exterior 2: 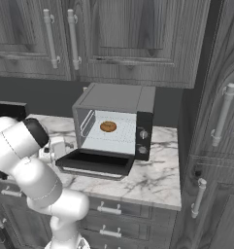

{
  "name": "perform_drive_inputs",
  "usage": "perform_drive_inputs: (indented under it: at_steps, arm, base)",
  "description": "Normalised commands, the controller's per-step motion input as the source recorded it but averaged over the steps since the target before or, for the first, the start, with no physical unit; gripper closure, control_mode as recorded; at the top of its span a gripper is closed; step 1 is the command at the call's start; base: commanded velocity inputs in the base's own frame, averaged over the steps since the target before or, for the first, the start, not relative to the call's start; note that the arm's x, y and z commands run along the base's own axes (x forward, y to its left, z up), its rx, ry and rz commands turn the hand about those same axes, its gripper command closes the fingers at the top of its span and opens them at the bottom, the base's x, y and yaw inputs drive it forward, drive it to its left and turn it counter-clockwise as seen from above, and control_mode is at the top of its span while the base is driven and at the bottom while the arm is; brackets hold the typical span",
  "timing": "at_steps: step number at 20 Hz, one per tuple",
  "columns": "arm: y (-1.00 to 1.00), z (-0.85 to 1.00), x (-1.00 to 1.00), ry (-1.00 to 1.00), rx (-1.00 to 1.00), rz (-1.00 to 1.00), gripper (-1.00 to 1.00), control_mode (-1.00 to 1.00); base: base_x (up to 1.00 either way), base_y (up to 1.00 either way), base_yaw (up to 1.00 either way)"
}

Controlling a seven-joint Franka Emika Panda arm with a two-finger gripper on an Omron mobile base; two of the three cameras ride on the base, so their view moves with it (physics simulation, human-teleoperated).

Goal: Pick up the bagel from the plate, place it on the toaster oven rack, close the door, and set the timer.

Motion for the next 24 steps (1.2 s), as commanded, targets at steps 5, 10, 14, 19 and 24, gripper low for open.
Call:
perform_drive_inputs:
  at_steps: [5, 10, 14, 19, 24]
  arm:
    - [-0.4, 0.68, 0.35, 0.0, -0.2, 0.25, -1.0, -1.0]
    - [-0.1, 0.85, 0.49, 0.0, -0.18, 0.16, -1.0, -1.0]
    - [-0.06, 0.82, 0.59, 0.0, -0.18, 0.14, -1.0, -1.0]
    - [-0.06, 0.84, 0.62, 0.0, -0.17, 0.13, -1.0, -1.0]
    - [-0.01, 0.82, 0.56, 0.02, -0.16, 0.1, -1.0, -1.0]
  base:
    - [0.0, 0.0, 0.0]
    - [0.0, 0.0, 0.0]
    - [0.0, 0.0, 0.0]
    - [0.0, 0.0, 0.0]
    - [0.0, 0.0, 0.0]
